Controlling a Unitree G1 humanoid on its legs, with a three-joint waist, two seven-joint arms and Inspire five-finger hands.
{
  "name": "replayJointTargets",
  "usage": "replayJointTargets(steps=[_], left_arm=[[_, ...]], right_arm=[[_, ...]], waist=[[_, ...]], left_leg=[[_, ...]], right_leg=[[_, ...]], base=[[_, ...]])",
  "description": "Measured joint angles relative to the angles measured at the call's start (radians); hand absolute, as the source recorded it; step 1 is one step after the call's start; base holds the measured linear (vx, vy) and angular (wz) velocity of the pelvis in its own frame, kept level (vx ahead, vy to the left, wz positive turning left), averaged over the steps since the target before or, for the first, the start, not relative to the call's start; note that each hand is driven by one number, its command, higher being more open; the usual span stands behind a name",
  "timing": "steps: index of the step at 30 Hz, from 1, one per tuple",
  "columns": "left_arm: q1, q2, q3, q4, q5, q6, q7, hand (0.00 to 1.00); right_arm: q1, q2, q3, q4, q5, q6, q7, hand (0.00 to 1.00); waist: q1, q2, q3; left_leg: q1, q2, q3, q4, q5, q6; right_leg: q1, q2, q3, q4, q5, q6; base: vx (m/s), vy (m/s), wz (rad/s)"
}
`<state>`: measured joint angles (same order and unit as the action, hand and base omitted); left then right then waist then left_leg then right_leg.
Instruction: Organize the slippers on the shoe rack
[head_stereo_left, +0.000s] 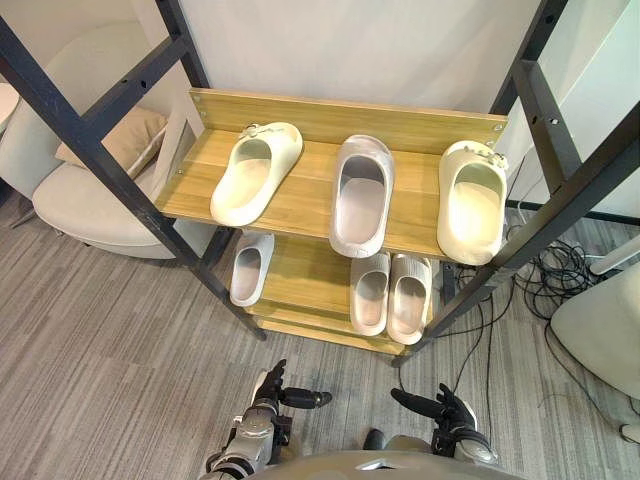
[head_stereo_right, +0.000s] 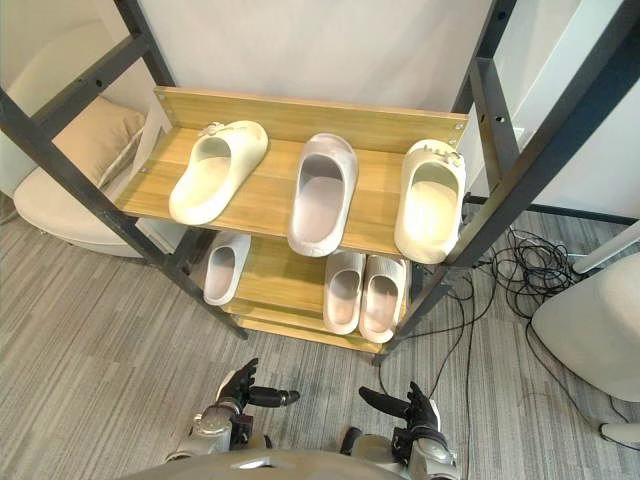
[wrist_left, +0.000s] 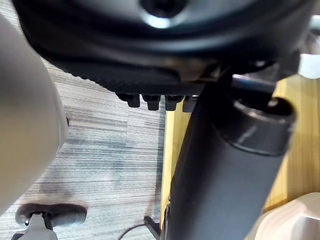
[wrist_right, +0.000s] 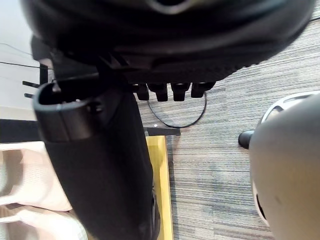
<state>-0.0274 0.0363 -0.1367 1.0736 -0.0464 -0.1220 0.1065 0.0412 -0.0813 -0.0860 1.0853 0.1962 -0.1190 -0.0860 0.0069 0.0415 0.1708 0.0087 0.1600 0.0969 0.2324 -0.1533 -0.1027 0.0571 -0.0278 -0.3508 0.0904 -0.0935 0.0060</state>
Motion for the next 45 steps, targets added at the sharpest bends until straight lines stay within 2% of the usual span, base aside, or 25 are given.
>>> replayJointTargets(steps=[5, 7, 12, 14, 16, 17, 22, 25, 27, 28, 29, 31, 32, 34, 35, 37, 39, 40, 42, 43, 45], left_arm=[[0.001, 0.006, -0.018, 0.011, 0.004, 0.0, -0.005, 1.0], [0.007, 0.008, -0.027, 0.012, 0.024, 0.0, -0.008, 1.0], [0.004, 0.015, -0.046, 0.014, 0.058, 0.0, -0.022, 1.0], [0.004, 0.024, -0.056, 0.017, 0.061, -0.001, -0.024, 1.0], [0.004, 0.032, -0.059, 0.02, 0.067, -0.001, -0.023, 1.0], [0.003, 0.039, -0.074, 0.02, 0.073, -0.001, -0.022, 1.0], [-0.001, 0.038, -0.082, 0.011, 0.079, -0.002, -0.007, 1.0], [0.001, 0.058, -0.082, 0.01, 0.079, -0.004, -0.003, 1.0], [0.001, 0.07, -0.081, 0.012, 0.079, -0.004, 0.014, 1.0], [0.0, 0.076, -0.081, 0.012, 0.078, -0.004, 0.025, 1.0], [-0.001, 0.076, -0.081, 0.012, 0.079, -0.004, 0.027, 1.0], [-0.007, 0.074, -0.088, 0.029, 0.097, -0.004, 0.027, 1.0], [-0.008, 0.074, -0.091, 0.031, 0.099, -0.004, 0.027, 1.0], [-0.019, 0.075, -0.123, 0.044, 0.102, -0.007, 0.029, 1.0], [-0.021, 0.075, -0.127, 0.049, 0.105, -0.007, 0.028, 1.0], [-0.023, 0.075, -0.132, 0.051, 0.113, -0.008, 0.029, 1.0], [-0.023, 0.076, -0.136, 0.052, 0.117, -0.008, 0.029, 1.0], [-0.024, 0.079, -0.153, 0.056, 0.116, -0.009, 0.027, 1.0], [-0.027, 0.079, -0.163, 0.068, 0.116, -0.01, 0.026, 1.0], [-0.022, 0.08, -0.163, 0.072, 0.116, -0.01, 0.025, 1.0], [-0.02, 0.078, -0.164, 0.07, 0.125, -0.014, 0.022, 1.0]], right_arm=[[0.004, -0.006, 0.036, 0.002, -0.009, 0.001, 0.015, 1.0], [0.004, -0.01, 0.071, 0.001, -0.04, 0.001, 0.036, 1.0], [-0.018, -0.025, 0.176, 0.002, -0.074, 0.009, 0.062, 1.0], [-0.035, -0.03, 0.301, -0.007, -0.079, 0.012, 0.073, 1.0], [-0.047, -0.032, 0.41, -0.032, -0.08, 0.016, 0.08, 1.0], [-0.06, -0.027, 0.509, -0.063, -0.081, 0.02, 0.093, 1.0], [-0.136, 0.018, 0.824, -0.232, -0.079, 0.027, 0.154, 1.0], [-0.179, -0.002, 0.934, -0.376, -0.082, 0.03, 0.174, 1.0], [-0.182, -0.039, 0.942, -0.489, -0.043, 0.032, 0.192, 1.0], [-0.19, -0.058, 0.952, -0.608, -0.032, 0.031, 0.199, 1.0], [-0.191, -0.06, 0.954, -0.631, -0.028, 0.031, 0.201, 1.0], [-0.223, -0.08, 0.979, -0.877, 0.004, 0.022, 0.216, 1.0], [-0.228, -0.08, 0.979, -0.908, 0.005, 0.017, 0.217, 1.0], [-0.291, -0.085, 0.965, -1.142, 0.008, -0.041, 0.214, 1.0], [-0.307, -0.087, 0.956, -1.185, 0.007, -0.058, 0.212, 1.0], [-0.347, -0.104, 0.904, -1.305, 0.003, -0.111, 0.198, 1.0], [-0.364, -0.137, 0.842, -1.391, 0.0, -0.138, 0.18, 1.0], [-0.368, -0.182, 0.773, -1.451, 0.0, -0.154, 0.164, 1.0], [-0.372, -0.243, 0.68, -1.495, 0.0, -0.174, 0.135, 1.0], [-0.376, -0.276, 0.626, -1.497, -0.023, -0.19, 0.102, 1.0], [-0.376, -0.328, 0.556, -1.498, -0.088, -0.197, 0.05, 1.0]], waist=[[0.004, -0.005, -0.006], [0.004, -0.009, -0.022], [0.01, -0.017, -0.027], [0.019, -0.036, -0.037], [0.021, -0.045, -0.042], [0.028, -0.049, -0.044], [0.049, -0.047, -0.043], [0.066, -0.048, -0.044], [0.077, -0.053, -0.045], [0.077, -0.058, -0.045], [0.077, -0.059, -0.045], [0.077, -0.062, -0.045], [0.077, -0.063, -0.045], [0.075, -0.064, -0.046], [0.074, -0.064, -0.046], [0.072, -0.068, -0.049], [0.07, -0.071, -0.05], [0.062, -0.073, -0.052], [0.052, -0.074, -0.052], [0.038, -0.075, -0.053], [0.033, -0.074, -0.052]], left_leg=[[0.06, -0.038, 0.0, -0.099, 0.053, 0.031], [0.078, -0.051, -0.004, -0.154, 0.075, 0.036], [0.078, -0.059, -0.037, -0.206, 0.078, 0.038], [0.078, -0.065, -0.047, -0.207, 0.084, 0.043], [0.078, -0.067, -0.054, -0.213, 0.093, 0.045], [0.077, -0.067, -0.059, -0.217, 0.1, 0.045], [0.076, -0.063, -0.083, -0.249, 0.129, 0.041], [0.076, -0.06, -0.082, -0.254, 0.131, 0.038], [0.067, -0.06, -0.081, -0.261, 0.133, 0.036], [0.059, -0.059, -0.079, -0.262, 0.136, 0.035], [0.059, -0.059, -0.078, -0.262, 0.136, 0.035], [0.06, -0.057, -0.066, -0.258, 0.136, 0.034], [0.061, -0.057, -0.063, -0.258, 0.136, 0.034], [0.067, -0.057, -0.05, -0.256, 0.136, 0.035], [0.069, -0.056, -0.049, -0.256, 0.135, 0.035], [0.079, -0.053, -0.038, -0.255, 0.13, 0.037], [0.082, -0.049, -0.025, -0.24, 0.113, 0.039], [0.084, -0.047, -0.019, -0.23, 0.104, 0.04], [0.094, -0.046, -0.003, -0.23, 0.098, 0.044], [0.099, -0.046, 0.003, -0.23, 0.097, 0.045], [0.1, -0.045, 0.007, -0.23, 0.096, 0.045]], right_leg=[[0.051, -0.01, 0.0, -0.083, 0.05, 0.011], [0.065, -0.011, -0.006, -0.129, 0.079, 0.017], [0.068, -0.007, -0.027, -0.175, 0.126, 0.025], [0.07, -0.012, -0.031, -0.176, 0.135, 0.024], [0.07, -0.013, -0.035, -0.179, 0.137, 0.022], [0.07, -0.013, -0.039, -0.179, 0.139, 0.021], [0.064, -0.007, -0.052, -0.179, 0.137, 0.021], [0.061, -0.003, -0.05, -0.176, 0.138, 0.018], [0.05, -0.002, -0.048, -0.175, 0.139, 0.016], [0.036, -0.001, -0.045, -0.175, 0.141, 0.015], [0.033, -0.001, -0.044, -0.175, 0.141, 0.015], [0.028, -0.001, -0.023, -0.174, 0.141, 0.014], [0.028, -0.001, -0.02, -0.174, 0.14, 0.014], [0.026, -0.001, -0.001, -0.174, 0.14, 0.014], [0.026, 0.0, 0.002, -0.174, 0.14, 0.013], [0.027, 0.003, 0.017, -0.172, 0.141, 0.013], [0.027, 0.005, 0.032, -0.165, 0.14, 0.012], [0.028, 0.005, 0.043, -0.158, 0.14, 0.012], [0.028, 0.005, 0.06, -0.148, 0.14, 0.013], [0.028, 0.005, 0.068, -0.145, 0.14, 0.013], [0.022, 0.006, 0.078, -0.14, 0.141, 0.013]], base=[[-0.01, 0.034, 0.02], [-0.06, 0.063, 0.09], [-0.1, 0.073, 0.14], [-0.12, 0.054, 0.08], [-0.1, 0.005, 0.1], [-0.09, -0.008, 0.1], [-0.08, -0.027, 0.13], [0.0, 0.0, 0.0], [0.05, 0.005, -0.02], [0.06, 0.008, -0.03], [0.08, 0.014, -0.08], [0.06, 0.016, -0.17], [0.04, 0.016, -0.23], [0.04, 0.019, -0.22], [0.03, 0.021, -0.17], [0.01, 0.028, -0.19], [-0.01, 0.036, -0.24], [-0.02, 0.034, -0.22], [-0.05, 0.052, -0.26], [-0.05, 0.05, -0.25], [-0.04, 0.022, -0.14]])
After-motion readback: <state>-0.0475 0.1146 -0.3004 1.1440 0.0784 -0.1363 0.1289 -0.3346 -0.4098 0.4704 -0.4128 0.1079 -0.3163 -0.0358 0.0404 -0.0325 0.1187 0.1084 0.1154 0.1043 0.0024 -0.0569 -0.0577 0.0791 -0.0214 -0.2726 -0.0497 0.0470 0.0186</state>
